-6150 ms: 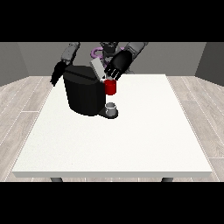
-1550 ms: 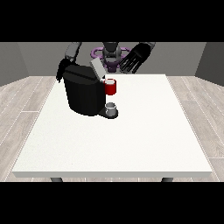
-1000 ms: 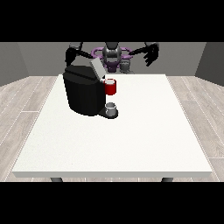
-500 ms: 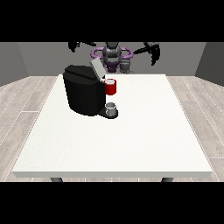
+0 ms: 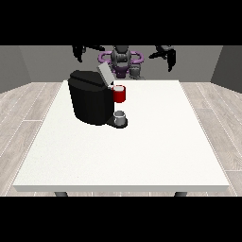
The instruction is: Insert the coffee pod into the coffee machine and close the lid
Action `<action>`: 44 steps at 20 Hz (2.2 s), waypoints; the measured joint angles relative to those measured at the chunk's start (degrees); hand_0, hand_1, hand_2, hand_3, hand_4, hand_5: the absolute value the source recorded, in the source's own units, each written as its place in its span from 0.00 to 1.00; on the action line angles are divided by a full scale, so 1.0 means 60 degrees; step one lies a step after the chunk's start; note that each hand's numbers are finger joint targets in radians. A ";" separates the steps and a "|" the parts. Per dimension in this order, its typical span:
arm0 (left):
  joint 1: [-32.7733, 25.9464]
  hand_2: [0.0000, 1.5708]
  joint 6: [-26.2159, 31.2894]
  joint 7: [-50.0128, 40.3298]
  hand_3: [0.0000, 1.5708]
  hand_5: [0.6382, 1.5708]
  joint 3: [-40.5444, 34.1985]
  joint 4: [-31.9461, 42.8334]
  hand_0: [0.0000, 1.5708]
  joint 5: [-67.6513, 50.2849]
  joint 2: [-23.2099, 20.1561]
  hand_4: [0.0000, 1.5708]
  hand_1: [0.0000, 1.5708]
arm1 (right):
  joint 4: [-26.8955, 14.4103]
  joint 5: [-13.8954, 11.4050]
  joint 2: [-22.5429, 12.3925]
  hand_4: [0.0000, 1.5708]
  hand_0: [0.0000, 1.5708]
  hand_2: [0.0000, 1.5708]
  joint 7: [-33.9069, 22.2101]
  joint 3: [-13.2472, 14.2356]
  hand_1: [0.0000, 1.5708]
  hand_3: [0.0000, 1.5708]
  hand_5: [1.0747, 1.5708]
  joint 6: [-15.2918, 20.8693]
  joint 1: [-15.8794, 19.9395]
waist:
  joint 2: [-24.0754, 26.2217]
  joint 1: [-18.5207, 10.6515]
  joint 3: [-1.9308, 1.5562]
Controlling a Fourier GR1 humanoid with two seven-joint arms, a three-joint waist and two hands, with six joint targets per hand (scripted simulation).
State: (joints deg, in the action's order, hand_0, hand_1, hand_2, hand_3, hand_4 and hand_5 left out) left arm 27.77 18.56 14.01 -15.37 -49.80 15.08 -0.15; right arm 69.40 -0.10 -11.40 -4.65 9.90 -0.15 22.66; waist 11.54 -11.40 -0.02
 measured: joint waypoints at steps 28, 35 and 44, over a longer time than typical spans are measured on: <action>-0.2170 0.00 -0.0623 -0.1525 0.00 1.00 0.1235 -0.4977 0.00 -0.1525 -0.0516 0.21 0.00 | -0.2071 0.0298 0.0213 0.13 0.00 0.00 0.0135 -0.0238 0.00 0.00 1.00 -0.0182 0.2765 | -0.2062 0.0216 0.0009; -0.2330 0.00 -0.0817 -0.1380 0.00 1.00 0.1283 -0.5145 0.00 -0.1393 -0.0689 0.22 0.00 | -0.2220 0.0048 0.0121 0.08 0.00 0.00 0.0068 -0.0458 0.00 0.00 1.00 -0.0226 0.3358 | -0.2430 0.0269 -0.0016; -0.2032 0.00 -0.0778 -0.1346 0.00 1.00 0.1440 -0.4981 0.00 -0.1314 -0.0752 0.23 0.00 | -0.2198 -0.0524 -0.0028 0.00 0.00 0.00 -0.0844 -0.0650 0.00 0.00 1.00 0.0317 0.4167 | -0.2820 0.0056 -0.0110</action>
State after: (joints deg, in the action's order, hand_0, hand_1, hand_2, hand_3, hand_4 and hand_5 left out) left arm 15.58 13.90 5.93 -6.73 -79.69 7.19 -4.66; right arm 56.21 -3.24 -11.57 -9.71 5.99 1.75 47.67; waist -5.38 -11.07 -0.68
